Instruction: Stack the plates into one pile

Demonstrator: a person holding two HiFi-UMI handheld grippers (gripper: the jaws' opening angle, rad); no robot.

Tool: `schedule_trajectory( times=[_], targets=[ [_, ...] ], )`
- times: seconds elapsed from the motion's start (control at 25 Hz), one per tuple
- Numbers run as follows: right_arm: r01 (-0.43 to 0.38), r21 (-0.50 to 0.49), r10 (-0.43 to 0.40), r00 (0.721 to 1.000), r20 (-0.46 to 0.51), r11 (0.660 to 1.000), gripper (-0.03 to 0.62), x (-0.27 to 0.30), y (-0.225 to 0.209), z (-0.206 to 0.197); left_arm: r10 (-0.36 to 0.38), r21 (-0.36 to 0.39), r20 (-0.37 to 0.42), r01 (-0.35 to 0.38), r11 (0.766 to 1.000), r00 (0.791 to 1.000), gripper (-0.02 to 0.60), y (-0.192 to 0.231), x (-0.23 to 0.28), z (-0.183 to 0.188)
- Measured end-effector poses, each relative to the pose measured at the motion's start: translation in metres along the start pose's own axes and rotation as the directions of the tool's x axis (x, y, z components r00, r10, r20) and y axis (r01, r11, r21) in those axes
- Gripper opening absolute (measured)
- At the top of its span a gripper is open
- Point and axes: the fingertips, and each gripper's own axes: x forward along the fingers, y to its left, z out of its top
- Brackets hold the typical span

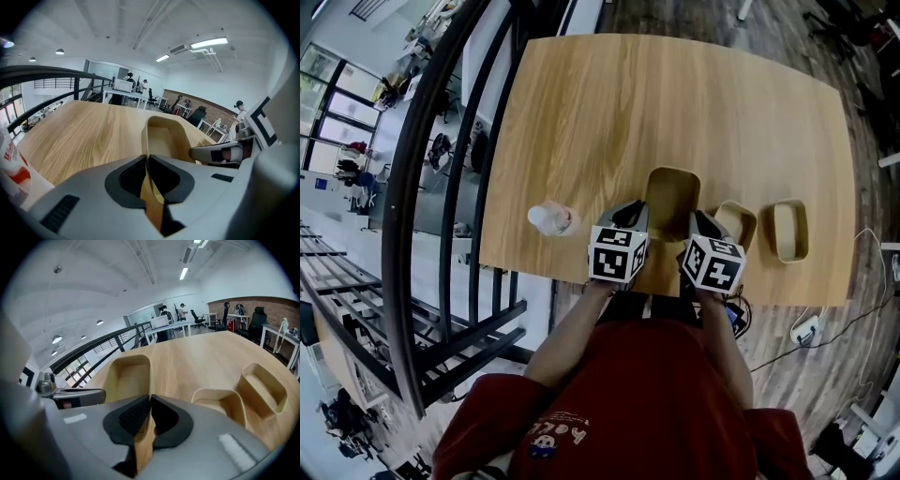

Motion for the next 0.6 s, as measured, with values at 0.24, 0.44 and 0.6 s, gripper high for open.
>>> schedule_trajectory(
  times=[0.24, 0.44, 0.6],
  targets=[
    [0.04, 0.011, -0.041, 0.995, 0.088, 0.999, 0.032, -0.028, -0.02, 0.026, -0.06, 0.048, 0.042, 0.058, 0.997, 0.997, 0.031, -0.033, 0.001, 0.026],
    [0.104, 0.056, -0.11, 0.984, 0.136, 0.993, 0.031, -0.056, -0.05, 0.031, -0.135, 0.104, 0.034, 0.13, 0.986, 0.99, 0.032, -0.071, 0.012, 0.033],
    [0.166, 0.116, -0.182, 0.973, 0.144, 0.979, 0.031, -0.076, -0.088, 0.025, -0.199, 0.153, -0.006, 0.197, 0.968, 0.98, 0.032, -0.111, 0.03, 0.03]
  ],
)
